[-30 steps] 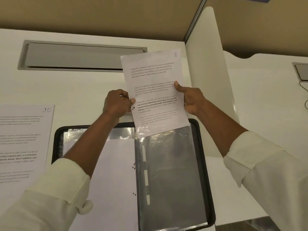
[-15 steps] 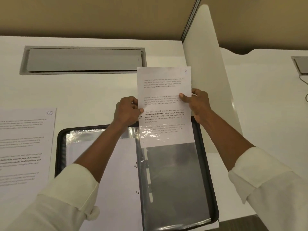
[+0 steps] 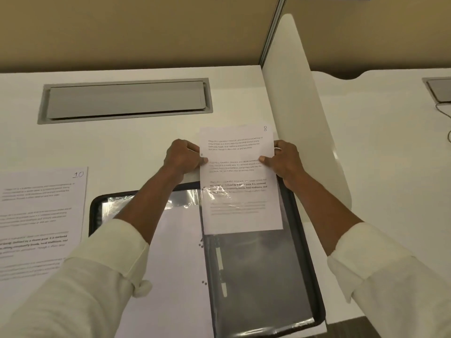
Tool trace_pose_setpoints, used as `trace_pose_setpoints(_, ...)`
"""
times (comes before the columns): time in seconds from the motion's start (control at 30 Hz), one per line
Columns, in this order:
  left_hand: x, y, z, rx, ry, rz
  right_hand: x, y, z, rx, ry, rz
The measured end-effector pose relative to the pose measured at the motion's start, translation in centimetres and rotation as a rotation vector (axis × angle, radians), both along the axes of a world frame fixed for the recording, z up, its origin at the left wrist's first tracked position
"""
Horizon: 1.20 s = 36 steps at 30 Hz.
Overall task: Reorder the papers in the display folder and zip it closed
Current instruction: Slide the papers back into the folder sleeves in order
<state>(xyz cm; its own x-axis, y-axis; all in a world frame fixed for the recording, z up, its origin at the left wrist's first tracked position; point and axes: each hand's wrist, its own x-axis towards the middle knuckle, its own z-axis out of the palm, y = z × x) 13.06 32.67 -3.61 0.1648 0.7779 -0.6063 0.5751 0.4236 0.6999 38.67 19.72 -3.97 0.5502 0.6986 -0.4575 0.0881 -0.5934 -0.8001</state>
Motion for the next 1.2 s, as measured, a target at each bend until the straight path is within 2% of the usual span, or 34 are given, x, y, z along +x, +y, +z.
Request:
trace_pose_setpoints(0.13,-0.7,-0.9,-0.7,-0.052,0.06,-0.132,-0.1,0.5,0.6,0.04,-0.026,-0.047)
trace_pose_setpoints(0.3,-1.4,-2.0,-0.5,0.002,0.126,-0.164,-0.6,1.7,0.6,0.076,-0.129,-0.047)
trace_pose_setpoints(0.43,-1.8,-2.2,-0.1,-0.006,0.118,-0.177,-0.8,1.7,0.8,0.064,-0.115,0.001)
trace_pose_setpoints(0.6,-0.9,-1.0,0.5,-0.002,-0.003,-0.042,-0.4,0.6,0.4,0.003,-0.072,0.064)
trace_pose_setpoints(0.7,-0.4,-0.3,0.6,0.024,0.038,0.009,-0.2,0.5,0.2,0.022,-0.066,0.05)
trace_pose_setpoints(0.87,-0.8,-1.1,0.4,-0.017,0.108,-0.142,-0.2,0.7,0.4,0.042,-0.158,0.024)
trace_pose_setpoints(1.0,-1.2,-1.7,0.6,0.057,0.202,-0.337,-0.5,1.0,0.9,0.093,-0.164,0.069)
trace_pose_setpoints(1.2,-1.4,-1.5,0.8,0.078,0.124,-0.317,-0.4,1.0,1.1,0.067,-0.215,0.209)
